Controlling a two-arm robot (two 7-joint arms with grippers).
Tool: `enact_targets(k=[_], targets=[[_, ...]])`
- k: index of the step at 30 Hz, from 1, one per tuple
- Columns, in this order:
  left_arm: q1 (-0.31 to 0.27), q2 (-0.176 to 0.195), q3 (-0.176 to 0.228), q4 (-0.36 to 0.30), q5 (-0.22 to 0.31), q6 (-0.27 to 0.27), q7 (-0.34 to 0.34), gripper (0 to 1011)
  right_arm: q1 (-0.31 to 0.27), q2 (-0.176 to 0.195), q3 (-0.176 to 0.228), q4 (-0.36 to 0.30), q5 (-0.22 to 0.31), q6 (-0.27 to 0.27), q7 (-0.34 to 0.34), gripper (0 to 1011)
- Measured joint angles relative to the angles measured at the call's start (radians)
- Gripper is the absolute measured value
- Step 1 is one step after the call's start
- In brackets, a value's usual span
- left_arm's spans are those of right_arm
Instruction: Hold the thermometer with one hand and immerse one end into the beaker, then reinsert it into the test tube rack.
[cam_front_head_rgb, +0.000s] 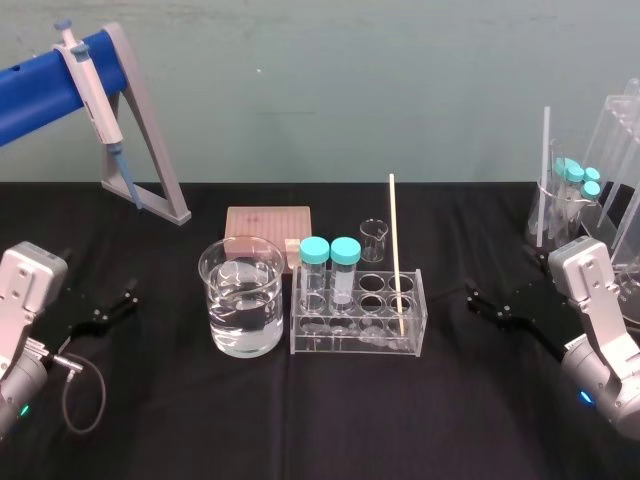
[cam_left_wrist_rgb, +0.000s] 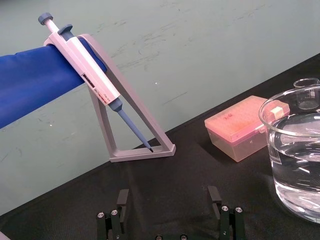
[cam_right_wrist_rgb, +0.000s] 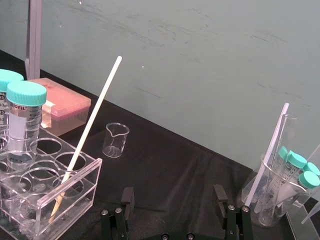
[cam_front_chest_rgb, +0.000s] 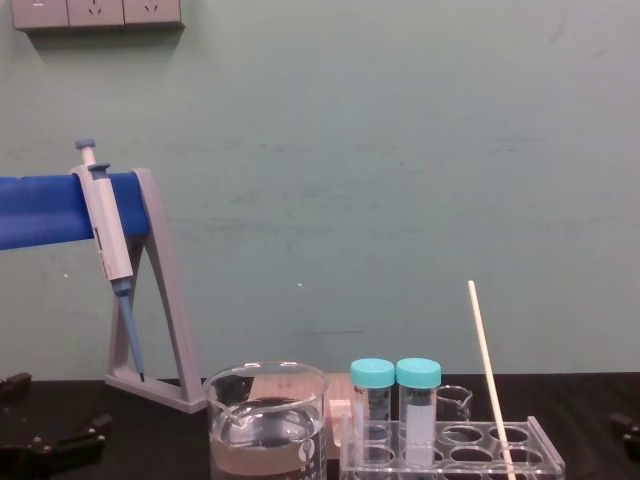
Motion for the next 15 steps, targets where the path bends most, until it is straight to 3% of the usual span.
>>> enact_targets(k=[15], targets=[[0.0, 0.0, 0.0, 0.0, 0.0, 0.0, 0.0, 1004, 0.0, 0.0, 0.0, 0.0, 0.0, 0.0, 0.0, 1003]])
